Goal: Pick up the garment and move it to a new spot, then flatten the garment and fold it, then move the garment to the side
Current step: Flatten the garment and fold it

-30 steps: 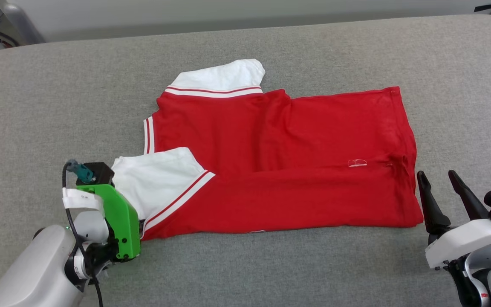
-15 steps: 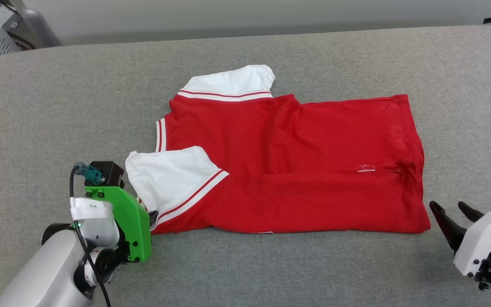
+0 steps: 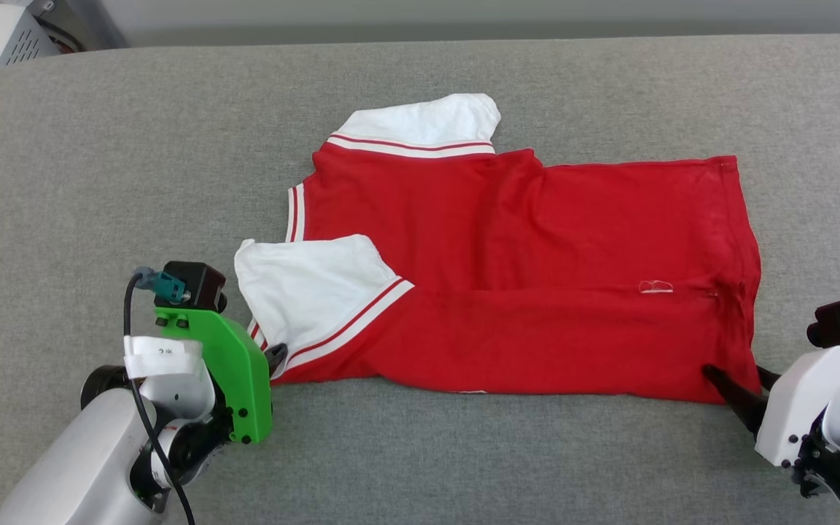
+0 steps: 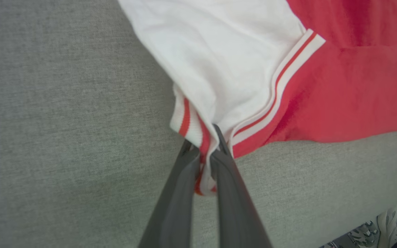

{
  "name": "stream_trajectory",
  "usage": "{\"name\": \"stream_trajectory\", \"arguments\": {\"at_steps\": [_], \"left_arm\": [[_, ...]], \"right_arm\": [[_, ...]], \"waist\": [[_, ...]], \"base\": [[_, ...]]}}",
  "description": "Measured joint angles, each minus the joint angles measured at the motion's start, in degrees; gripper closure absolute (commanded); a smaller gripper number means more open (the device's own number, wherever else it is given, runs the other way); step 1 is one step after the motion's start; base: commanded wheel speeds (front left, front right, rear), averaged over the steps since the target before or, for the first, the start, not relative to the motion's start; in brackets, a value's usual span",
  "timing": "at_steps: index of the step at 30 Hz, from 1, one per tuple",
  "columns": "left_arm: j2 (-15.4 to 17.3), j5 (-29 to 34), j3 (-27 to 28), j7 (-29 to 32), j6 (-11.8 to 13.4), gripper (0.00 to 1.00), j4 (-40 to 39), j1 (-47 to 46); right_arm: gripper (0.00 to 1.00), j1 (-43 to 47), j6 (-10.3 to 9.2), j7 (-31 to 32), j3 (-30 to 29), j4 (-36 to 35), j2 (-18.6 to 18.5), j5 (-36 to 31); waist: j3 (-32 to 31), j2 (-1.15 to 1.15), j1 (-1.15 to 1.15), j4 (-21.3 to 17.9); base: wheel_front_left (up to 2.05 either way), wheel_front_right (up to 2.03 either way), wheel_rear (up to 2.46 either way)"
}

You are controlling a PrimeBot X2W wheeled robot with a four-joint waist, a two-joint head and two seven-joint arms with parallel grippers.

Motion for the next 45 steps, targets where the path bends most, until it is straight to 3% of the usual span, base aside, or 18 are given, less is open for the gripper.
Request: {"name": "stream_trajectory", "arguments": {"at_steps": [1,2,3,11,20,27,35,45], "left_arm": [[0.0,0.01,0.02,-0.09,0.0,1.0,0.01,0.01],[0.0,0.0,0.04,-0.35,0.0,1.0,0.04,0.0],[-0.01,0.01,0.03,-0.53,-0.01,1.0,0.08,0.0],[-0.22,0.04,0.05,-2.45,-0.25,1.0,0.77,0.07],[0.24,0.96,1.24,-6.33,-0.78,1.0,-0.92,3.22],[3.11,0.6,2.72,-6.86,1.76,1.0,-4.9,10.65],[5.59,-2.63,4.8,-6.78,5.46,1.0,-7.65,19.46],[2.85,-7.46,4.92,-7.35,5.99,1.0,-1.99,25.81]], "right_arm": [[0.57,-0.05,-0.32,0.9,0.47,0.77,-0.04,0.53],[0.86,-0.25,-0.35,1.71,1.01,1.23,-0.27,0.91],[1.0,-0.44,-0.36,2.34,1.24,1.52,-0.38,1.14],[1.0,-2.32,-0.34,2.64,2.88,2.57,-0.86,2.98],[1.0,-2.64,-0.31,1.81,3.63,-1.55,-2.03,2.57],[1.0,4.58,-0.31,5.16,2.67,-8.53,-2.23,1.83],[1.0,13.48,-0.3,8.39,0.03,-13.99,0.82,0.77],[1.0,19.95,-0.31,6.23,-1.48,-11.04,6.35,-1.18]], "waist": [[0.15,0.0,0.0,0.22],[0.27,0.0,0.0,0.41],[0.34,0.0,0.0,0.54],[0.04,0.0,0.0,0.75],[-3.18,0.0,0.0,0.37],[-8.94,0.0,0.0,0.68],[-12.9,0.0,0.0,1.29],[-13.66,0.0,0.0,1.2]], "base": [[0.0,0.0,0.0],[0.0,0.0,0.0],[0.0,0.0,0.0],[0.0,0.0,0.0],[0.0,0.0,0.0],[0.0,0.0,0.0],[0.0,0.0,0.0],[0.0,0.0,0.0]]}}
